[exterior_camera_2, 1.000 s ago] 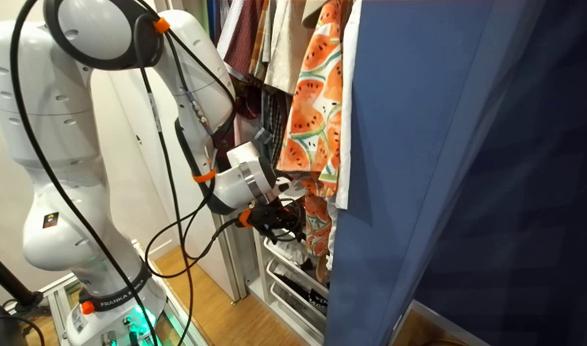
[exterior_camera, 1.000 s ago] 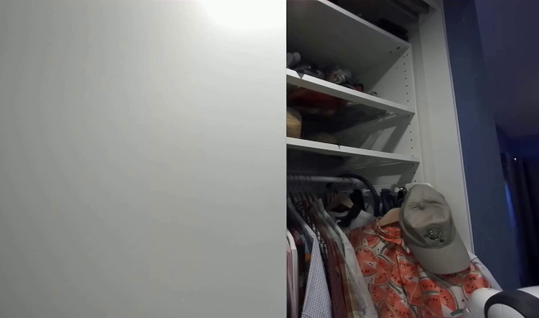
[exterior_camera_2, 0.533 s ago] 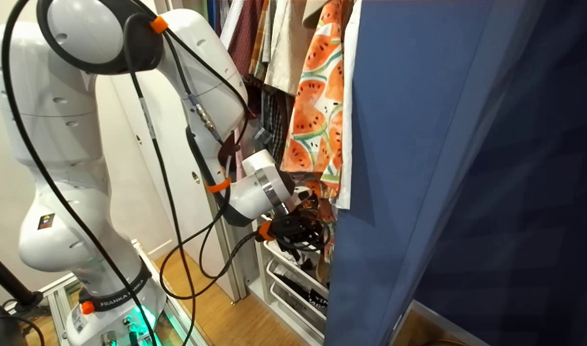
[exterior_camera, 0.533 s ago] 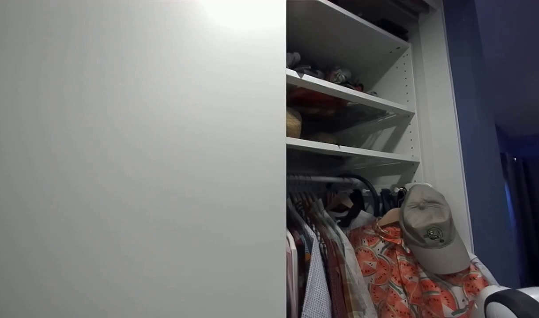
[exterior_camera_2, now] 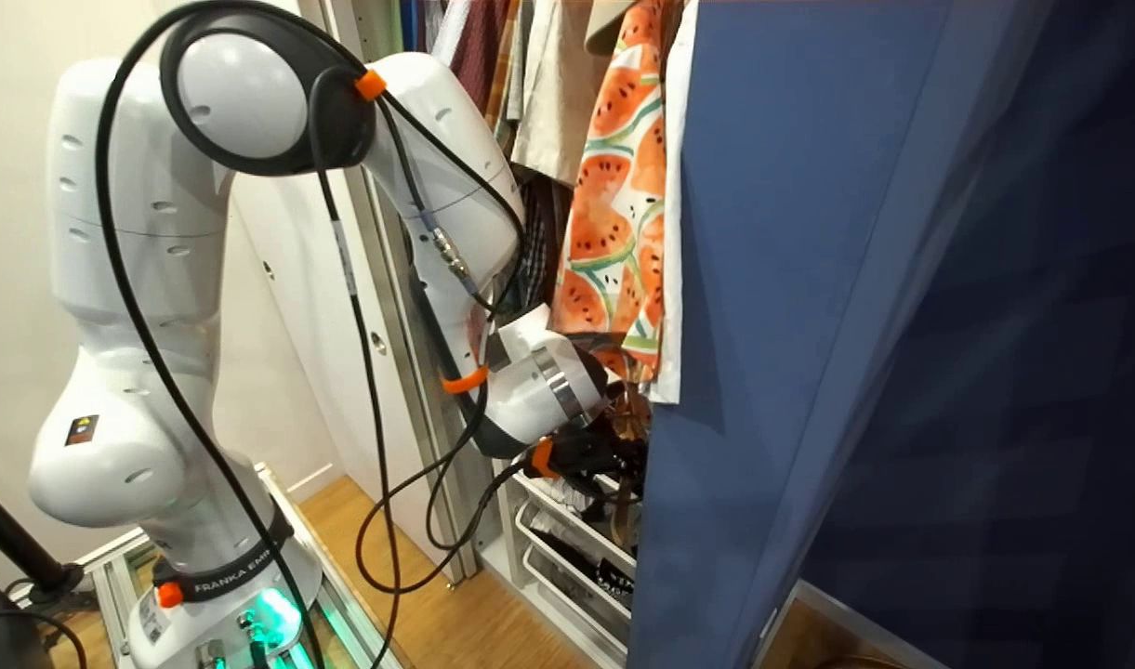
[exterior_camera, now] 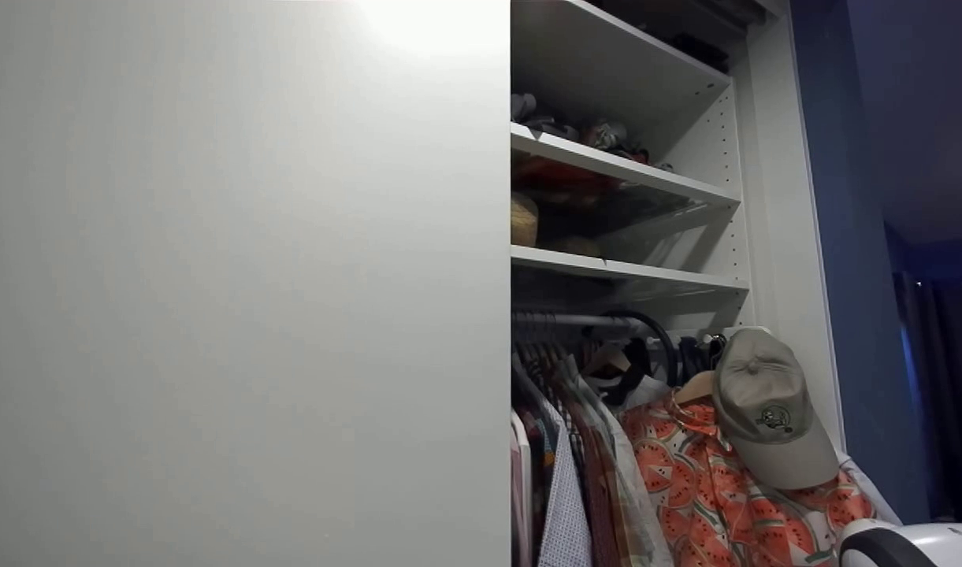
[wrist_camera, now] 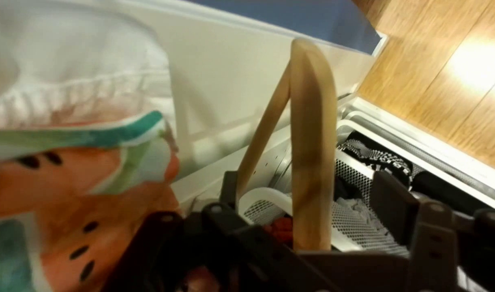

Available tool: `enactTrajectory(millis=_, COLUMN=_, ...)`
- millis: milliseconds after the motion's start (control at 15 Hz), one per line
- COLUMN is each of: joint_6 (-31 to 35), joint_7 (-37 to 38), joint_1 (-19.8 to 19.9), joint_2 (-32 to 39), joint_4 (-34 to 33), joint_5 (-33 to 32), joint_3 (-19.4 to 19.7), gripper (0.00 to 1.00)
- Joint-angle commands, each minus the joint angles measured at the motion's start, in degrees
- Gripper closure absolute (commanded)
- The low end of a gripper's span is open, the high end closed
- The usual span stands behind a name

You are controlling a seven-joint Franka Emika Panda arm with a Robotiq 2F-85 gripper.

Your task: Put the hanger on the top rod

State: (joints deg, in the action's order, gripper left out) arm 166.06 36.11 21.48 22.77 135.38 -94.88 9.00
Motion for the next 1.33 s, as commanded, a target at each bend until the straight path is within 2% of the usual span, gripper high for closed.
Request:
enactTrajectory(millis=0, joint_6=2.14, joint_7=4.68, joint_1=-0.05, joint_2=1.16, joint_4=-3.88, joint_5=-4.73, joint_3=-0.74, gripper=0.12)
enactTrajectory(millis=133, joint_6=2.43, joint_7=5.93, joint_1=0.15, joint_2=2.39, joint_4=-4.32, joint_5=-4.68, joint_3=-1.09, gripper=0.09)
enactTrajectory(millis=200, joint_6=2.59, joint_7=6.5, joint_1=0.2, joint_2=2.86, joint_4=-4.28, joint_5=-4.86, joint_3=-1.27, gripper=0.17)
enactTrajectory(millis=267, joint_6=2.68, joint_7=6.75, joint_1=0.17, joint_2=3.2, joint_4=-4.15, joint_5=-5.0, joint_3=-1.44, gripper=0.35)
enactTrajectory(millis=333, joint_6=2.93, joint_7=7.01, joint_1=0.15, joint_2=3.51, joint_4=-4.09, joint_5=-5.16, joint_3=-1.68, gripper=0.41)
enactTrajectory(millis=400, joint_6=3.03, joint_7=7.13, joint_1=0.07, joint_2=3.71, joint_4=-4.02, joint_5=-5.3, joint_3=-1.93, gripper=0.42)
enactTrajectory(millis=733, joint_6=2.1, joint_7=7.72, joint_1=-0.09, joint_2=3.62, joint_4=-3.71, joint_5=-5.16, joint_3=-2.66, gripper=0.77)
enactTrajectory(millis=933, joint_6=1.24, joint_7=9.62, joint_1=-0.82, joint_2=0.25, joint_4=-1.78, joint_5=-4.91, joint_3=-3.14, gripper=0.98)
enactTrajectory(millis=1067, joint_6=0.35, joint_7=11.02, joint_1=-1.92, joint_2=-3.97, joint_4=0.88, joint_5=-4.56, joint_3=-3.82, gripper=0.95)
enactTrajectory(millis=1267, joint_6=0.57, joint_7=10.89, joint_1=-3.97, joint_2=-10.23, joint_4=5.77, joint_5=-2.99, joint_3=-5.34, gripper=0.96)
